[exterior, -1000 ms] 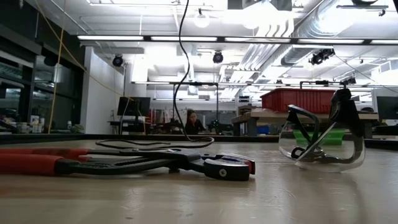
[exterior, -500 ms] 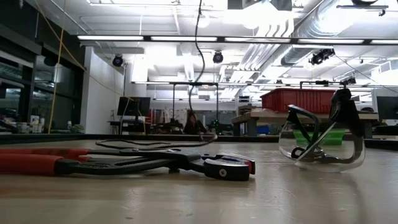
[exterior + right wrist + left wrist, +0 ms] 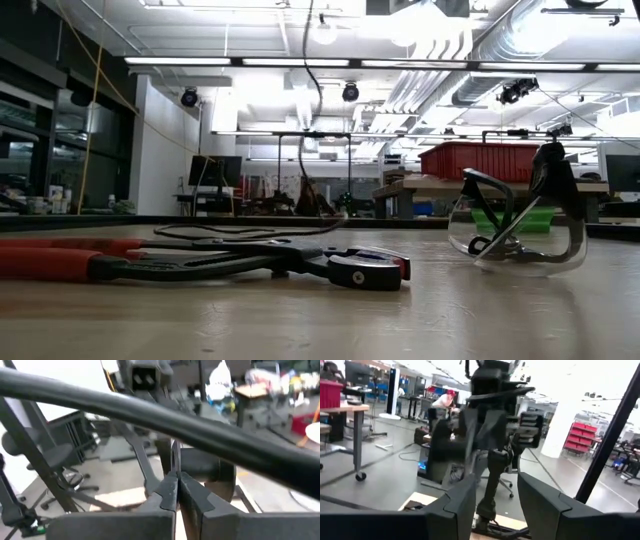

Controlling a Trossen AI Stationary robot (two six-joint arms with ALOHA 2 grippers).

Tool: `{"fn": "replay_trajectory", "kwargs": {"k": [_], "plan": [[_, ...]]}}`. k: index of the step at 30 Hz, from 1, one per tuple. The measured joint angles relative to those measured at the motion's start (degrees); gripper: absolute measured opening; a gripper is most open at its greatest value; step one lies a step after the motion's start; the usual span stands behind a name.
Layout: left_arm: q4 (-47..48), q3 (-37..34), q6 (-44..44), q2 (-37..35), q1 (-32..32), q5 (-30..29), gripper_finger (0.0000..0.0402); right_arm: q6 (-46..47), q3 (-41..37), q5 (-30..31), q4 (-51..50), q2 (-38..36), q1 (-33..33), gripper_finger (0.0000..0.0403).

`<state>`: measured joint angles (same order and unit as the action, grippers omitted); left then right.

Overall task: Coil cords
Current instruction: Coil the black wire onto the black spool

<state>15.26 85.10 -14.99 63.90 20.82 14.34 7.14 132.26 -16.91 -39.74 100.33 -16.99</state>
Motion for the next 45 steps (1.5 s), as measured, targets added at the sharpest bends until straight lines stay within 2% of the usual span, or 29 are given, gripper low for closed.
{"fn": "replay_trajectory", "kwargs": {"k": [8,14,23,27,33,41,45], "plan": [[-1.09,0.00,-2.41,1.66,0.02,-1.98,0.0141,-0.15,0.00,0.36,4.07,0.90,2.47,0.0000],[-4.74,-0.03,-2.22,3.70,-0.33,-1.28,0.0141,-1.08,0.00,3.06,4.49,1.36,2.90,0.0000],[-5.35,-0.04,-0.17,3.93,-0.36,0.73,0.0137,-1.18,0.00,3.72,4.46,1.49,2.92,0.0000],[-5.17,-0.04,1.16,3.99,-0.39,0.46,0.0104,-1.18,0.00,4.37,4.89,1.49,2.92,0.0000],[-5.34,-0.04,2.05,4.07,-0.31,-0.45,0.0010,-1.00,0.00,4.40,5.32,1.49,2.94,0.0000],[-6.03,-0.04,0.35,3.98,-0.31,-2.39,0.0003,-0.11,0.00,4.36,5.79,1.49,2.90,0.0001],[-5.82,-0.01,-1.75,3.03,0.09,-2.38,0.0002,-1.93,0.00,4.71,5.48,1.32,2.79,0.0030]]}}
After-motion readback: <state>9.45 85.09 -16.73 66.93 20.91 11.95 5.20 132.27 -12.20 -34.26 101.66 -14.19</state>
